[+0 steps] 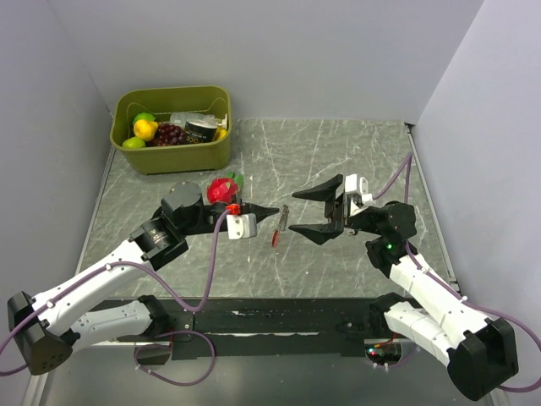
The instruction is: Put the keys on the keyring
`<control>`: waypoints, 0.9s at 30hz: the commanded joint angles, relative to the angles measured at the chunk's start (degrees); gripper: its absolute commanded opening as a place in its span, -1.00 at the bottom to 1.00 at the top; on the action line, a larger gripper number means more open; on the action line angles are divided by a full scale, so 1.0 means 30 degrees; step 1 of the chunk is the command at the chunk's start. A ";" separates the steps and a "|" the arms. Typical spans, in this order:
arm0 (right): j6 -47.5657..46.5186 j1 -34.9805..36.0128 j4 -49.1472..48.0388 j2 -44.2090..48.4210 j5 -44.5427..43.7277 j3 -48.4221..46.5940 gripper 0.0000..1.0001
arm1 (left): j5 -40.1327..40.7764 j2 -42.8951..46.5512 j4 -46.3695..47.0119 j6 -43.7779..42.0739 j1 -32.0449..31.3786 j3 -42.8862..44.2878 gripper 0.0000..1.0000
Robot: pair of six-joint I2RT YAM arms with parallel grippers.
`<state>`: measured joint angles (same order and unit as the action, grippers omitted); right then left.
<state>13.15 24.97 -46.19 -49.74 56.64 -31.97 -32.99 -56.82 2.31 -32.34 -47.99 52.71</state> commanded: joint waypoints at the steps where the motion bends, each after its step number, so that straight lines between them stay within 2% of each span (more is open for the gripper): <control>1: -0.0162 0.0026 -0.0453 0.0201 -0.0013 -0.0800 0.65 | -0.0106 -0.0308 0.0346 0.0231 -0.0118 0.0741 -0.98; 11: -0.1160 0.0026 0.1511 0.0495 -0.1976 0.0693 0.70 | 0.1064 -0.1391 -0.0035 0.0701 -0.0118 -0.1658 -0.98; 19: -0.1452 -0.0003 0.2009 0.0699 -0.2708 0.2390 0.72 | 0.2209 -0.3119 -0.1354 0.1110 -0.0118 -0.1954 -0.98; 27: -0.1687 -0.0062 0.2770 0.1313 -0.3236 0.3389 0.74 | 0.0394 -0.4382 0.1420 0.2252 -0.0352 -0.2392 -0.98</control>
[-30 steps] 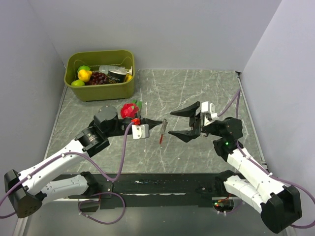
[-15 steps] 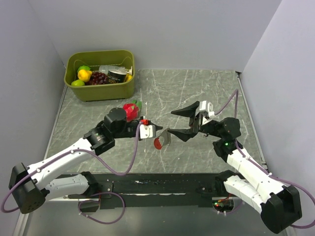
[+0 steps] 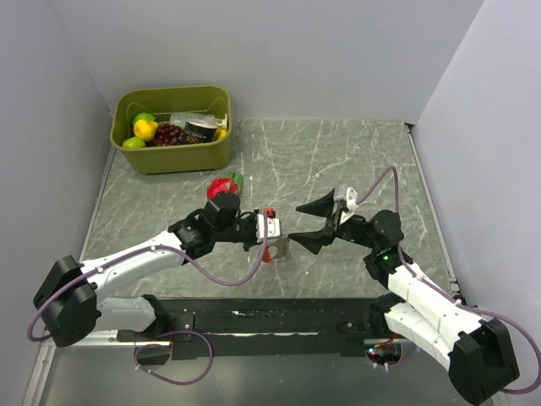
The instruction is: Put the keys on the keyring
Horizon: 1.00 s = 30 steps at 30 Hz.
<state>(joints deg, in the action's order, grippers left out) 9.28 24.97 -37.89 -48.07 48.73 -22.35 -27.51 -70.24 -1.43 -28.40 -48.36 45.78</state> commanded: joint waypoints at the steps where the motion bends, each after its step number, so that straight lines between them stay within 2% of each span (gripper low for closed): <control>1: -0.0455 -0.0062 0.0090 0.0819 -0.0657 0.0300 0.74 | -0.1581 0.0179 0.3138 0.1174 -0.0228 -0.0403 -0.98; 5: -0.0427 -0.0120 0.0062 0.0791 -0.0745 0.0652 0.75 | -0.1642 -0.0900 0.3935 0.2287 -0.0228 -0.0583 -0.98; 9: -0.0252 -0.0150 -0.0084 0.0499 -0.0950 0.1062 0.75 | -0.0766 -0.2834 0.3903 0.3195 -0.0199 -0.0435 -0.98; 13: 0.0159 -0.0179 0.0382 0.0293 -0.1826 0.1092 0.76 | 0.0231 -0.4241 0.5364 0.4485 -0.0140 -0.0816 -0.98; 19: 0.0364 -0.0150 0.1057 0.0087 -0.2561 0.1150 0.79 | 0.2073 -0.4420 0.7447 0.7236 0.0708 -0.2016 -0.98; 22: 0.0481 -0.0150 0.1349 0.0175 -0.3087 0.1209 0.85 | 0.3100 -0.4565 0.7509 0.7679 0.1002 -0.2223 -0.97; 23: 0.0510 -0.0150 0.1640 0.0175 -0.3321 0.1180 0.99 | 0.3366 -0.4653 0.7392 0.7768 0.1118 -0.2223 -0.90; 25: 0.0511 -0.0179 0.1731 0.0146 -0.3294 0.1092 1.00 | 0.3748 -0.4888 0.7128 0.8088 0.1294 -0.2164 -0.84; 30: 0.0832 -0.0150 0.2343 -0.0147 -0.3468 0.0770 1.00 | 0.4685 -0.4452 0.7915 0.8588 0.1646 -0.2369 -0.22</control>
<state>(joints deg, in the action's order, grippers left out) 10.85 24.71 -31.83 -48.01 39.90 -19.11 -16.78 -84.75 17.67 -5.50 -44.12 39.09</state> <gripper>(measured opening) 0.996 0.305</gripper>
